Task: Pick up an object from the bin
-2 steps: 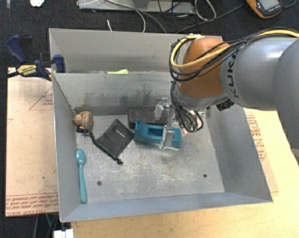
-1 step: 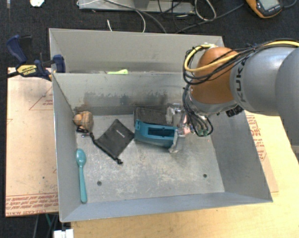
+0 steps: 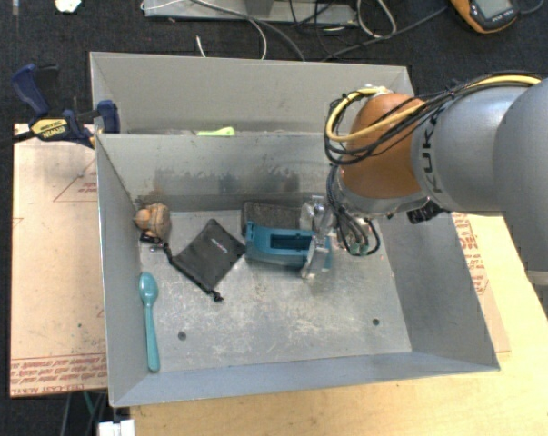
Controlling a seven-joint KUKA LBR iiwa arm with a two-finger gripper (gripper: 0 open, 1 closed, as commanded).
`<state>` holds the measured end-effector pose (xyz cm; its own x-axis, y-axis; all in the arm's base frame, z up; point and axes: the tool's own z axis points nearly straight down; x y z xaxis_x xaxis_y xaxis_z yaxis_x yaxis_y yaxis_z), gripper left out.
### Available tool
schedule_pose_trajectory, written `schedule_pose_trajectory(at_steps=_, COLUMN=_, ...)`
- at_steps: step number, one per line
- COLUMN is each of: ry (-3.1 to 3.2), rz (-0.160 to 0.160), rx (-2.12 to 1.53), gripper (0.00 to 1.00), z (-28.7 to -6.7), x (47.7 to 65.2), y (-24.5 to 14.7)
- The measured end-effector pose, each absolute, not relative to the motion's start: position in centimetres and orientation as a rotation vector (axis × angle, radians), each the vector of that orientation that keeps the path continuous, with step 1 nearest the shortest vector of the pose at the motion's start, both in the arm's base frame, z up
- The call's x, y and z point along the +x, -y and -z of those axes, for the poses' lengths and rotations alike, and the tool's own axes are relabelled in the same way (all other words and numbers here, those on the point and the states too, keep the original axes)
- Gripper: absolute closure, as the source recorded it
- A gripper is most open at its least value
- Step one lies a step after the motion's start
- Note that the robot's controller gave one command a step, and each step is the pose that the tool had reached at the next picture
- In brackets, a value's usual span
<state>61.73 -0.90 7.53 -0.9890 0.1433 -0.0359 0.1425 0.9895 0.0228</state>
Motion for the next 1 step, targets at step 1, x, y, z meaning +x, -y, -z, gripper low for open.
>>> schedule_pose_trajectory(at_steps=1, ry=-3.096, rz=-0.032, rx=0.224, gripper=1.00, z=-7.53, x=61.73, y=0.91)
